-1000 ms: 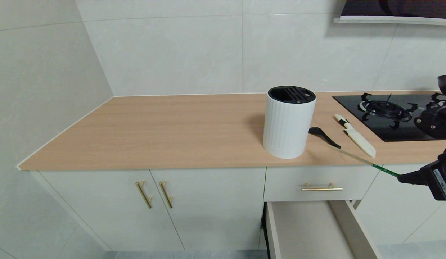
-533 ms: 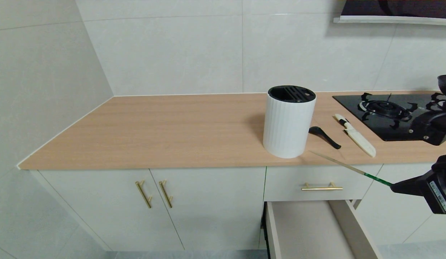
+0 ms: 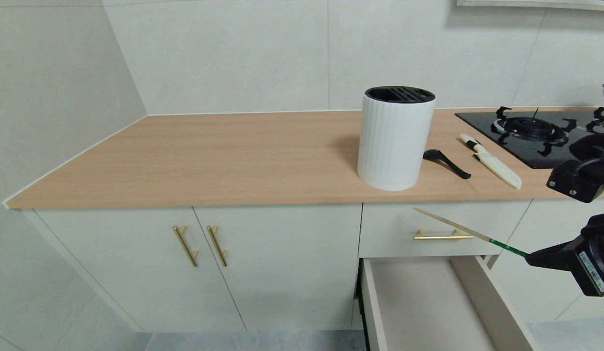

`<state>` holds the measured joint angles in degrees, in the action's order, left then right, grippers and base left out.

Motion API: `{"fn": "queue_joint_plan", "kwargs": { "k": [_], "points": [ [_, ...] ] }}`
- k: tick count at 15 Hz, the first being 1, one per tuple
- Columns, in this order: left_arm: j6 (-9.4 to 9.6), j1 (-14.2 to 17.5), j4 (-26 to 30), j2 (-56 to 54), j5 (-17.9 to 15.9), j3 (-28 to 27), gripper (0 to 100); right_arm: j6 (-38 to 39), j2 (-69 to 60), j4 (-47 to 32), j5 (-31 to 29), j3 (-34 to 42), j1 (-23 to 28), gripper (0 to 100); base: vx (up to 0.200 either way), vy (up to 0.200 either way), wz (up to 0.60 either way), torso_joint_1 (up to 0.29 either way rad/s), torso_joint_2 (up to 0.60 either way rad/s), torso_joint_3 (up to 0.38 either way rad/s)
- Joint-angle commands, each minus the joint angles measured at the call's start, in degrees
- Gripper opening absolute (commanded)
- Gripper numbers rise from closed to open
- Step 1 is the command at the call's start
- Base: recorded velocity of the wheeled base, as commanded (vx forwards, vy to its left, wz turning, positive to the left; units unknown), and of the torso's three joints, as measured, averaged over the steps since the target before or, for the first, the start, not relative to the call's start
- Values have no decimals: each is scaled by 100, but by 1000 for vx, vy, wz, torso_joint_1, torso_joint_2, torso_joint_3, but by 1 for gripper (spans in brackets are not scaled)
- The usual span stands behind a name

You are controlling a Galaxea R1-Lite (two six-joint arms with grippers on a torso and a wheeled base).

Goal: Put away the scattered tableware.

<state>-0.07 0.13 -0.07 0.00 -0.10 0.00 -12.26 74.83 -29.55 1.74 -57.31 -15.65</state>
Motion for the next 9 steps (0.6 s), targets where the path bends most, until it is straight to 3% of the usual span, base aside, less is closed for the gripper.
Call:
{"fn": "queue_joint_plan", "kwargs": {
  "k": [1,9],
  "points": [
    [-1,4,-1,9,1,0,100,-66,32,2,10,18,-17,0,0,0,0,-212,496,286],
    [-1,4,-1,9,1,0,100,-83,155,11,1,88,-166,0,0,0,0,-185,481,288]
  ]
}}
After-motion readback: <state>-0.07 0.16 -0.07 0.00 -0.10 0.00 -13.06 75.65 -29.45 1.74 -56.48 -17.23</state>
